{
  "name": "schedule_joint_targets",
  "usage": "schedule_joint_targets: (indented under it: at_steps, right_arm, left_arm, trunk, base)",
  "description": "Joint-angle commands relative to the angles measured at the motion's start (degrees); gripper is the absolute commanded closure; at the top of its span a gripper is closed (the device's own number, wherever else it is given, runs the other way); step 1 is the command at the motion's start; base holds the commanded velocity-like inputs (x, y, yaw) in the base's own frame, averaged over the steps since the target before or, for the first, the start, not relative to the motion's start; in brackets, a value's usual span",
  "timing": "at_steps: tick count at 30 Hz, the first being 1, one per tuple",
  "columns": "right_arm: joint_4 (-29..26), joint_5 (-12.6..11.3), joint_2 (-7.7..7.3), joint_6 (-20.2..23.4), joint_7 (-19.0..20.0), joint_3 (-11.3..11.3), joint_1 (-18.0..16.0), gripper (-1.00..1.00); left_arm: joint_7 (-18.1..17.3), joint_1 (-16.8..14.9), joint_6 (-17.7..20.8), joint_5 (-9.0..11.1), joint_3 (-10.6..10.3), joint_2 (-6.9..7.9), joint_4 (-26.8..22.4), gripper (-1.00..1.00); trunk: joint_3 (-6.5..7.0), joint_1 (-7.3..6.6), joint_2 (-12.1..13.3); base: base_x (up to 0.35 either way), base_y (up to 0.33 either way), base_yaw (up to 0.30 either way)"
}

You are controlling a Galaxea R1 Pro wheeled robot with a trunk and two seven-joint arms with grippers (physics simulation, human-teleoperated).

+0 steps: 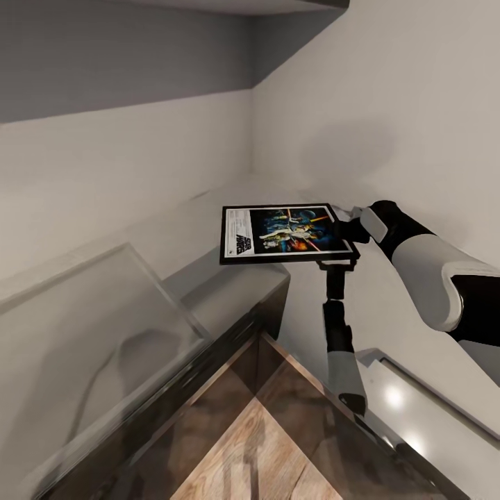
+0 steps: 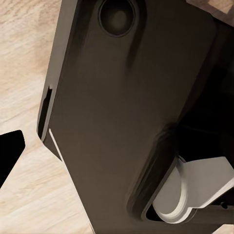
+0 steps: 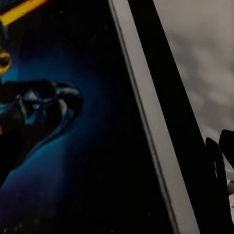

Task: Pick up the poster from the kitchen countertop and hang it on one of the wall nails in the kitchen.

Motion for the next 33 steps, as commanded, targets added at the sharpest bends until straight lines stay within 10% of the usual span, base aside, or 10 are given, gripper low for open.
schedule_joint_targets:
  at_steps: [1, 33]
  right_arm:
    - [-0.08, -0.50, 0.00, 0.24, -0.32, -0.06, -0.02, -1.00]
    - [-0.06, -0.52, 0.00, 0.24, -0.32, -0.06, -0.03, -1.00]
  left_arm:
    - [-0.31, 0.02, 0.05, -0.04, 0.34, -0.01, -0.06, -1.00]
    - [-0.31, 0.02, 0.07, -0.04, 0.34, 0.00, -0.06, -1.00]
  trunk:
    - [-0.07, 0.00, -0.02]
    - [-0.49, 0.00, -0.02]
  base:
    - [0.000, 0.000, 0.000]
    - [-0.019, 0.000, 0.000]
